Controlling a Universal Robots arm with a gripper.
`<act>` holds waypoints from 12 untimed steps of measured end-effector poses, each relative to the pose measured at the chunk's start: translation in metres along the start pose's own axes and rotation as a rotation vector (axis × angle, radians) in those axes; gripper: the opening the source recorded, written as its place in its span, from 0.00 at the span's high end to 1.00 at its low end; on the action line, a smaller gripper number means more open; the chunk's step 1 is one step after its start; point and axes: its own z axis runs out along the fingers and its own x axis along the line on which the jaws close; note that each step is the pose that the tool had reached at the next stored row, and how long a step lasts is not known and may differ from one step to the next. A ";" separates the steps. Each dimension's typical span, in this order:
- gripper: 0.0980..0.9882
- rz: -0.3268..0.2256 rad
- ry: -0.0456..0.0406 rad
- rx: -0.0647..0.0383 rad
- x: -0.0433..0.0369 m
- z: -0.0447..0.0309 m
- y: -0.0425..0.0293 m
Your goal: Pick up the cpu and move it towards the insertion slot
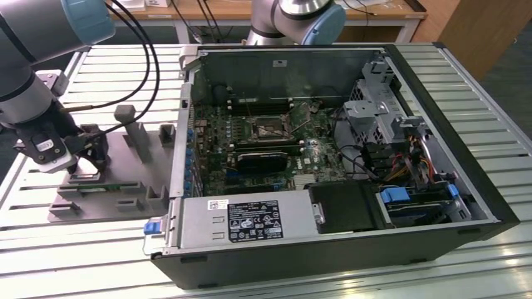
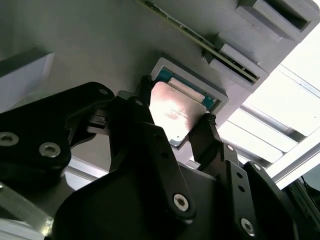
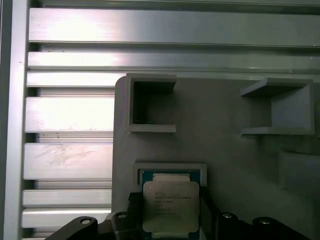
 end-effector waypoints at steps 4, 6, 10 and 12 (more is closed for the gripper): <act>0.50 0.000 0.0000 0.000 0.0000 0.0000 0.0001; 0.50 0.000 -0.0001 0.000 0.0000 -0.0001 0.0001; 0.50 0.000 -0.0001 0.000 -0.0002 -0.0059 0.0005; 0.50 0.000 -0.0001 0.000 -0.0004 -0.0098 0.0007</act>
